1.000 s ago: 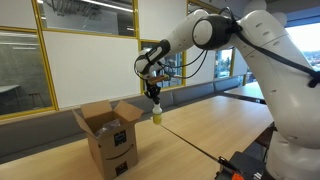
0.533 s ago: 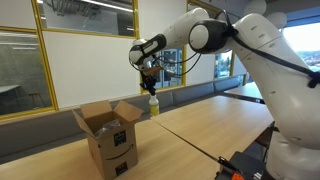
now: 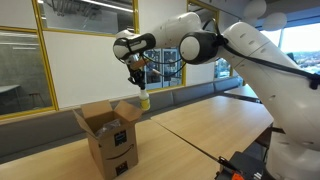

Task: Place the three plastics inside the brown box, place the spray bottle in the box

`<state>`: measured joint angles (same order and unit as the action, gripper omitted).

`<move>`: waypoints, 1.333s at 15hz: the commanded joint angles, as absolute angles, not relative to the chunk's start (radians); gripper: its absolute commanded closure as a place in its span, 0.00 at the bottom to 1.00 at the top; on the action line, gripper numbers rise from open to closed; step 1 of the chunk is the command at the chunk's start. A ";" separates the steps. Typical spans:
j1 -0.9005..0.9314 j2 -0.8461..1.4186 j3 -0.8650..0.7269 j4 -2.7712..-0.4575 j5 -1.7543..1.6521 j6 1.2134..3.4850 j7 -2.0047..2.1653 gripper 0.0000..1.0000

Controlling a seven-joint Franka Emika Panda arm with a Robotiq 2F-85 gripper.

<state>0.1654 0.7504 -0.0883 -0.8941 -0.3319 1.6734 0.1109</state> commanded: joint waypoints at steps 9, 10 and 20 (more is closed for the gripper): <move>0.253 0.870 -0.108 -0.589 -0.421 1.593 0.044 0.89; 0.263 0.874 -0.108 -0.581 -0.423 1.594 0.040 0.89; 0.384 0.849 -0.125 -0.542 -0.509 1.595 0.039 0.89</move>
